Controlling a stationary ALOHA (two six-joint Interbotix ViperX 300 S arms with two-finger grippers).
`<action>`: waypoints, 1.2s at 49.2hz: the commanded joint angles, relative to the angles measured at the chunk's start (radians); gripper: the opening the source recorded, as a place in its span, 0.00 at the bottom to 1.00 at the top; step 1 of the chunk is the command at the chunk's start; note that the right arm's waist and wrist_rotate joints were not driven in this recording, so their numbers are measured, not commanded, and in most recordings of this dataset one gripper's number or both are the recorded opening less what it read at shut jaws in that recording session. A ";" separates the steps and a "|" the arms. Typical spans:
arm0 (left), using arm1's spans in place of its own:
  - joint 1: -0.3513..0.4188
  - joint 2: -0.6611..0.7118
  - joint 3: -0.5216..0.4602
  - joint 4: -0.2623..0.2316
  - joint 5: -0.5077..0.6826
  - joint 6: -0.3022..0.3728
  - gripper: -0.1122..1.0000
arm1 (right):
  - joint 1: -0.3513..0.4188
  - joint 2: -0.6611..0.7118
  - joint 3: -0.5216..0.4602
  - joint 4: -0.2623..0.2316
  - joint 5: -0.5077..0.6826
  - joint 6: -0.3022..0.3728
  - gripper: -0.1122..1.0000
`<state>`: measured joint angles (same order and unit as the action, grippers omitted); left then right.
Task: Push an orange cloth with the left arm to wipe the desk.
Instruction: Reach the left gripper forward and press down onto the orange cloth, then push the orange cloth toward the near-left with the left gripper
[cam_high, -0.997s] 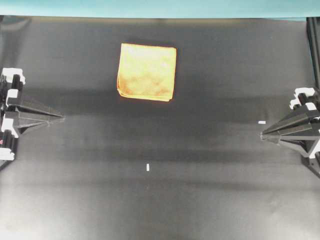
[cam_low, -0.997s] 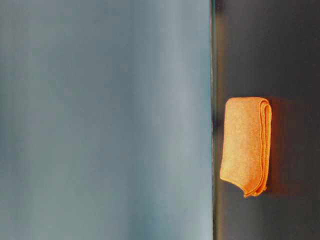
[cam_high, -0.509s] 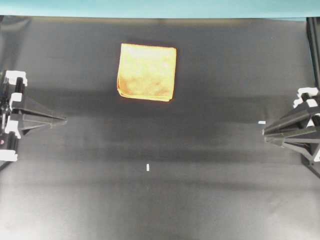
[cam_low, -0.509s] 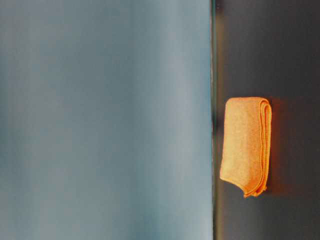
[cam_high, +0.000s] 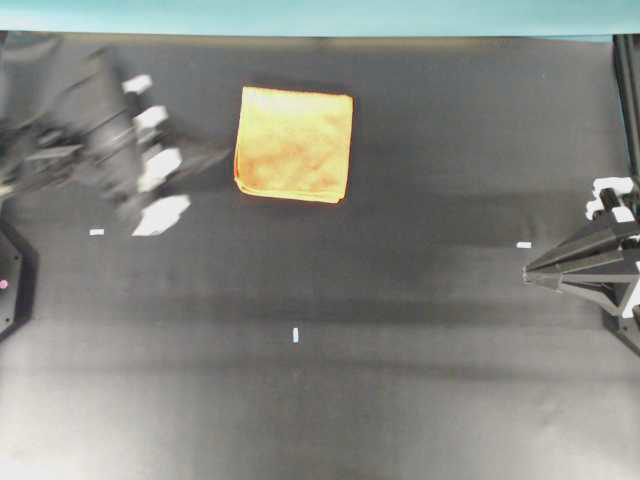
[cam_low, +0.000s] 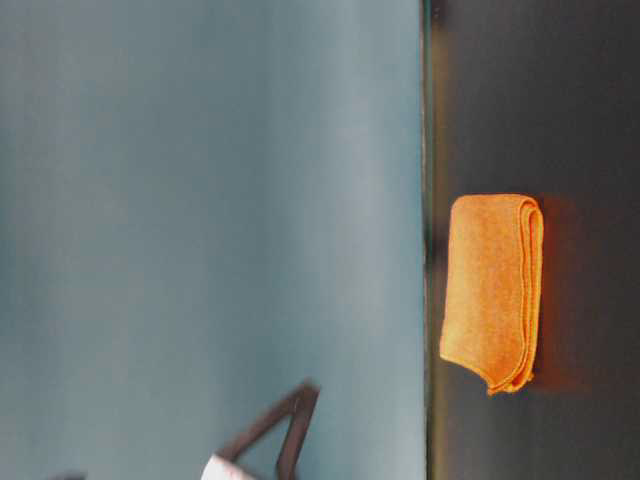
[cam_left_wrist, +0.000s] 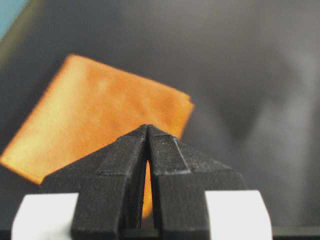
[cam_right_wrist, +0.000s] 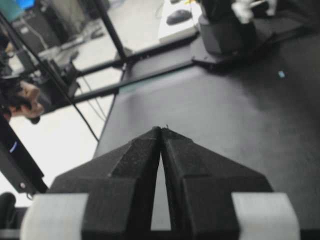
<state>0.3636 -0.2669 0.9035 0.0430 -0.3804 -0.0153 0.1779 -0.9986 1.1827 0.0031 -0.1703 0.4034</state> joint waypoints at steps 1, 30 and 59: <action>0.017 0.115 -0.103 0.003 -0.012 0.000 0.10 | 0.000 0.005 -0.006 -0.002 0.002 0.000 0.15; 0.092 0.483 -0.339 0.003 -0.034 -0.029 0.10 | 0.000 0.003 0.000 -0.002 0.011 0.000 0.15; 0.094 0.586 -0.370 0.003 -0.034 -0.048 0.84 | 0.000 0.002 0.000 -0.002 0.011 0.000 0.15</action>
<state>0.4602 0.3175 0.5461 0.0430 -0.4034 -0.0552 0.1779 -1.0017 1.1888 0.0015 -0.1549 0.4050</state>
